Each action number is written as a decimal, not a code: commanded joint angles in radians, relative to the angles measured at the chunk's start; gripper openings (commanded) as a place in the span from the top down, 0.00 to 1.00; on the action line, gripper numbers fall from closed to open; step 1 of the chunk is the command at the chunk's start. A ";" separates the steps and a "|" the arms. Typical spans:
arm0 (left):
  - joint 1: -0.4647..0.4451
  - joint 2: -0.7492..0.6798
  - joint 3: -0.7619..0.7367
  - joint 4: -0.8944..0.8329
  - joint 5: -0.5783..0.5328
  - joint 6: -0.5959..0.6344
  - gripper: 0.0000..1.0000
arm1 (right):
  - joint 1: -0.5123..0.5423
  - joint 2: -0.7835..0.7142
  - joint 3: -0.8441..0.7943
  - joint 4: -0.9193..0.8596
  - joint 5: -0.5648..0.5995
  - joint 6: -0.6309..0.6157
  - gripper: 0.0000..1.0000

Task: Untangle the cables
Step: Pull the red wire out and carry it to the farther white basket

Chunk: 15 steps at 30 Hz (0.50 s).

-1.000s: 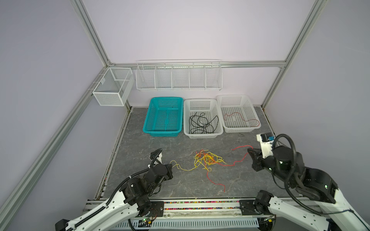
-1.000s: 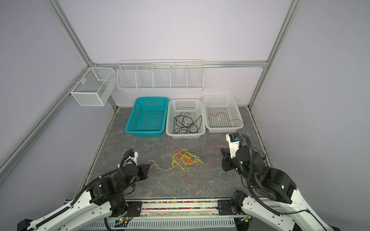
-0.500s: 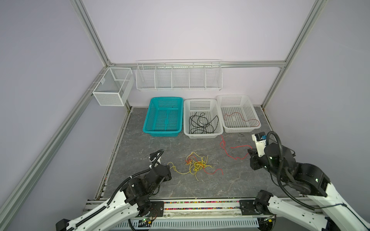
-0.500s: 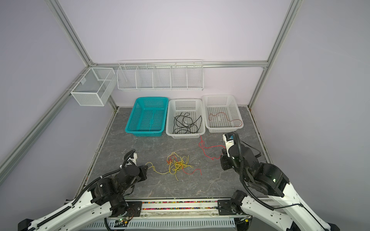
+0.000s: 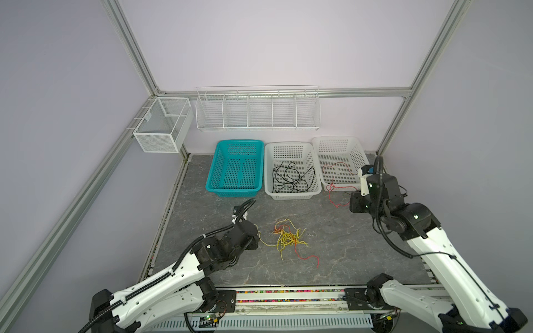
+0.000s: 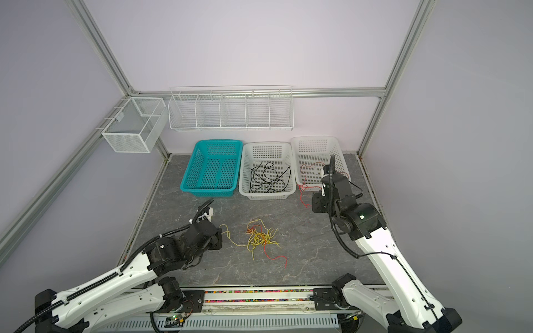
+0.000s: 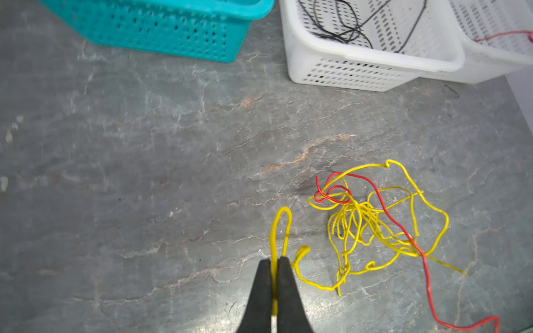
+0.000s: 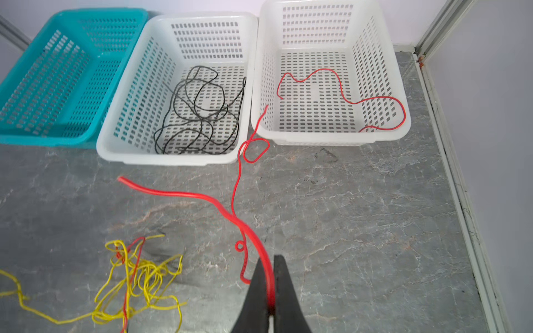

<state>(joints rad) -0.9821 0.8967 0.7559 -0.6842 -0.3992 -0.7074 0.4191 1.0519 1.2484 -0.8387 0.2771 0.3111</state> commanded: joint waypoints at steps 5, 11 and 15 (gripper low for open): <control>0.042 0.094 0.113 0.041 -0.060 0.309 1.00 | -0.136 0.169 0.128 0.132 -0.109 0.078 0.94; 0.173 0.165 0.090 0.145 0.013 0.400 1.00 | -0.252 0.347 0.263 0.157 -0.125 0.121 0.94; 0.174 0.201 0.061 0.174 -0.004 0.482 1.00 | -0.298 0.480 0.345 0.188 -0.139 0.111 0.94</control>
<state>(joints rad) -0.8116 1.0790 0.8379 -0.5495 -0.4034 -0.3355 0.1448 1.4658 1.5452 -0.6949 0.1612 0.4080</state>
